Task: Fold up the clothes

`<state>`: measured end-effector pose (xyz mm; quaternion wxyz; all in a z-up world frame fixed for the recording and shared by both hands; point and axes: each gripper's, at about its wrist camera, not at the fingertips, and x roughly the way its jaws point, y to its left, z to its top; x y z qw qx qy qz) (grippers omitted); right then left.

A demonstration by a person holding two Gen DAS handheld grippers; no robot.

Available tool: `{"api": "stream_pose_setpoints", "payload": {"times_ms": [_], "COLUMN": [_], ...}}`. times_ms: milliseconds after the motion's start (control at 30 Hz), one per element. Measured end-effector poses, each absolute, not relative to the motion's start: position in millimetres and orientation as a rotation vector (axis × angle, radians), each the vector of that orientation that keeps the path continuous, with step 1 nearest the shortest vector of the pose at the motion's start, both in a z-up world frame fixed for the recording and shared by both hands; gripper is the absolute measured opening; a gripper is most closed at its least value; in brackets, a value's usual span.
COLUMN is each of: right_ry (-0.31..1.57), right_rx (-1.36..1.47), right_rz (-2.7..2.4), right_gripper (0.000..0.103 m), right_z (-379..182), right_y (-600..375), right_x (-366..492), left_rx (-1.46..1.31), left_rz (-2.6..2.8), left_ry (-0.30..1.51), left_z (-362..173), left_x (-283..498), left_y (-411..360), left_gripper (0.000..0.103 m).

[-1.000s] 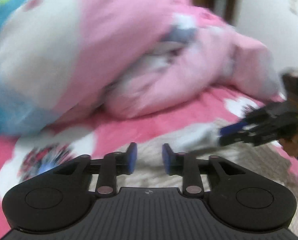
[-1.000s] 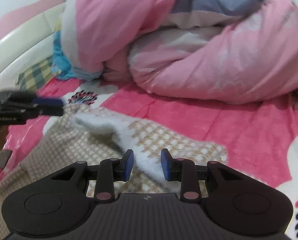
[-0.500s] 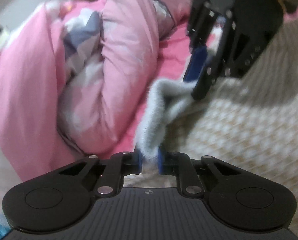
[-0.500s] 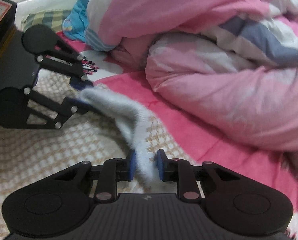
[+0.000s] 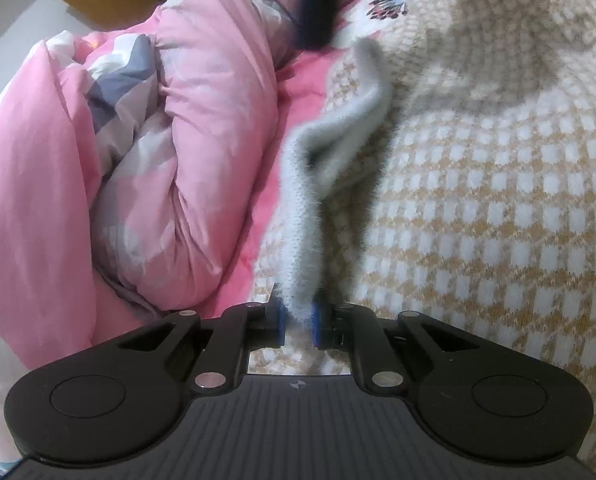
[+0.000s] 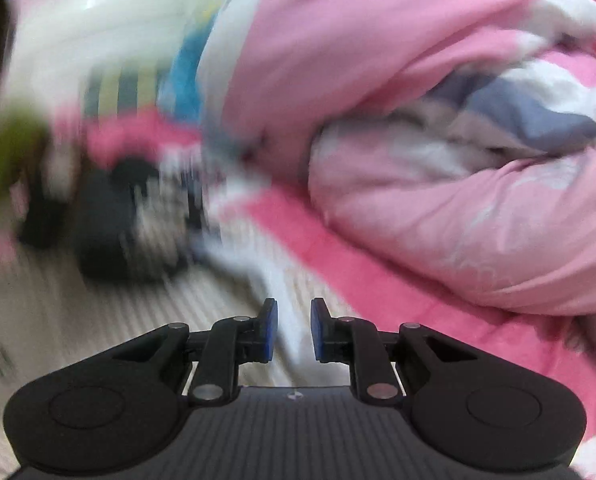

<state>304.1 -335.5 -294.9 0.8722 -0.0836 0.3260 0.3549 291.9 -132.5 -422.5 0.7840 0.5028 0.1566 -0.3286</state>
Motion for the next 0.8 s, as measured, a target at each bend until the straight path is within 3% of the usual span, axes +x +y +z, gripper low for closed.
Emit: {"api": "stream_pose_setpoints", "payload": {"times_ms": [100,233,333,467,633,800], "right_ry": [0.685,0.751,0.845,0.849,0.839,0.817], "right_rx": [0.010,0.043,-0.025,-0.042,-0.008,-0.035], "right_rz": [0.719,0.727,0.750,0.741,0.722,0.686], "right_gripper": [0.018,0.017,0.017,0.017,0.017,0.016], "right_z": [-291,-322,-358,-371,-375,-382], "right_y": [-333,-302,-284,-279,-271,-262], "right_x": [325,348,346,338,342,342], "left_rx": [1.083,1.074,0.983,0.673,0.277,0.401], "left_rz": [-0.703,-0.681,-0.641,-0.593,-0.590,-0.634], "left_ry": [0.339,0.347,0.441,0.639,0.690,0.725], "left_z": [-422,-421,-410,-374,-340,-376], "left_x": [292,290,294,306,313,318], "left_y": [-132,-131,-121,-92,-80,-116], "left_gripper": [0.010,0.015,0.030,0.031,0.032,0.032]}}
